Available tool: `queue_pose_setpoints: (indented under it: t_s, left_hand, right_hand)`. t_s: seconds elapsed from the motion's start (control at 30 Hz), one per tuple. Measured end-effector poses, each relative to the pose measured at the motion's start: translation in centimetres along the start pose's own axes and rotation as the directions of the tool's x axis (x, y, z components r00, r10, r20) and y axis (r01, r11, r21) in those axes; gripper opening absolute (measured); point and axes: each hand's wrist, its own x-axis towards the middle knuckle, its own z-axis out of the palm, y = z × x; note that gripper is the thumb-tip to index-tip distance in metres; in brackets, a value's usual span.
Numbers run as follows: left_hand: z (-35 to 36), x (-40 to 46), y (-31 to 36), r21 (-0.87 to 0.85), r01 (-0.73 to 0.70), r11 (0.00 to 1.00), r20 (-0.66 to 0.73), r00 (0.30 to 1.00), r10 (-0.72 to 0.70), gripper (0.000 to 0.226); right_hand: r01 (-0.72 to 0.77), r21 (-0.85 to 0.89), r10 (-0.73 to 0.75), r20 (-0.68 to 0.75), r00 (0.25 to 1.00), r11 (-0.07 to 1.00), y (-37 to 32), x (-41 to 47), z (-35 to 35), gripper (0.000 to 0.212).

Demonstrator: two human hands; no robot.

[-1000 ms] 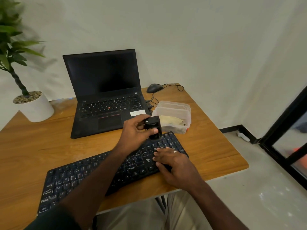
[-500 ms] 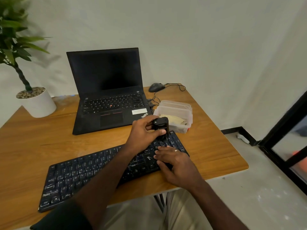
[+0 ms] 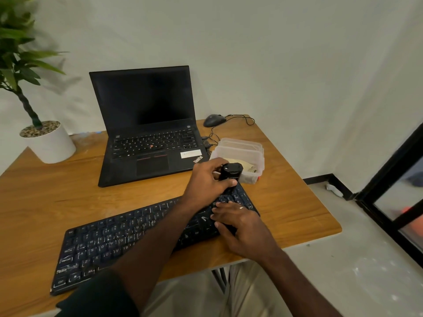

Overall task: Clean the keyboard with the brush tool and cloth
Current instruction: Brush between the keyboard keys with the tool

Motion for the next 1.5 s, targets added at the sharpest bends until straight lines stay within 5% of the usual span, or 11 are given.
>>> queue_pose_setpoints:
  t_s: [0.27,0.47,0.57,0.9,1.2,1.5]
  left_hand:
    - [1.8,-0.2,-0.3,-0.266,0.043,0.963,-0.122,0.989,-0.078,0.042]
    - [-3.2,-0.6,-0.9,0.027,-0.027,0.999,-0.026,0.999,0.028,0.043]
    - [-5.7,-2.2,-0.6,0.01,-0.004,1.0,-0.173,0.985,0.006,0.037]
    - [-15.3,-15.0,-3.0,-0.412,0.057,0.909,-0.52,0.805,-0.286,0.037]
    - [-23.6,-22.9,-4.4,-0.43,0.054,0.901,-0.681,0.637,-0.362,0.039]
    - [-24.9,-23.0,-6.4,-0.408,0.095,0.908,-0.572,0.749,-0.336,0.037]
  right_hand:
    - [0.009,-0.004,-0.009,0.014,1.0,1.0,-0.3,0.0,-0.3,0.021]
    - [0.009,0.016,-0.009,-0.004,1.0,1.0,0.0,-0.1,-0.2,0.021]
    - [0.001,0.021,-0.001,-0.01,1.0,1.0,0.4,-0.3,-0.2,0.022]
    - [0.023,-0.086,-0.031,-0.099,0.995,0.996,-1.4,0.1,1.3,0.033]
    - [0.127,-0.072,-0.122,0.07,0.99,0.989,-7.9,2.9,8.1,0.038]
    - [0.122,-0.024,-0.12,0.051,0.991,0.992,-7.7,2.9,8.2,0.037]
